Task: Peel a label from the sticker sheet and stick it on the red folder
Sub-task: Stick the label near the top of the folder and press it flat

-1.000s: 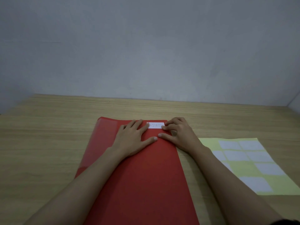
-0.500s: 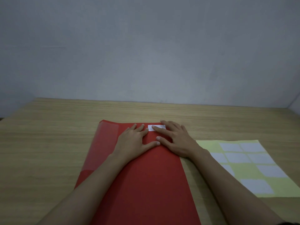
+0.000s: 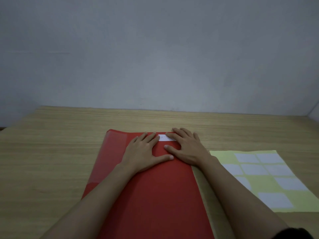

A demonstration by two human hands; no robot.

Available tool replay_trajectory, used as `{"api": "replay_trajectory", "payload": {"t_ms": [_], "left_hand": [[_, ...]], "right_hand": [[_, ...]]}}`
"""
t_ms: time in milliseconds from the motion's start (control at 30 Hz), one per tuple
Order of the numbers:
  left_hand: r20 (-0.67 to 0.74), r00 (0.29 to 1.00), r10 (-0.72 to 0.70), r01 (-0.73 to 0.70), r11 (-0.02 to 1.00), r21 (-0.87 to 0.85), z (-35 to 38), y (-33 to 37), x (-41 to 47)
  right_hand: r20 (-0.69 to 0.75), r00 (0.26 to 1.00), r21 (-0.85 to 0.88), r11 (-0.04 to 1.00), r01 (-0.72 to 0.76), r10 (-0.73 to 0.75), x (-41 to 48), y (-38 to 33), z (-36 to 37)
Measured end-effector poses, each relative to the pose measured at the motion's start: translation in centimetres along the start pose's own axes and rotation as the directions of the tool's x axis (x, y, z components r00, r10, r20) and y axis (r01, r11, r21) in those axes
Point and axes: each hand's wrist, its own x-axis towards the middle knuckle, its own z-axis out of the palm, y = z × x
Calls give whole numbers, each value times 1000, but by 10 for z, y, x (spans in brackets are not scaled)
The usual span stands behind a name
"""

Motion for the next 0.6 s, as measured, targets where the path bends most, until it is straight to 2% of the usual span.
{"api": "replay_trajectory", "payload": {"t_ms": [167,600], "left_hand": [[1,1000,7,-7,1000,28,0,0,0],[22,1000,-4,4,1000,-2,-3,9,-3]], "right_hand": [[-110,994,13,1000,-2,4,-9,1,-3],[-225,974,23,999,42,-36,-28,-3,-2]]}}
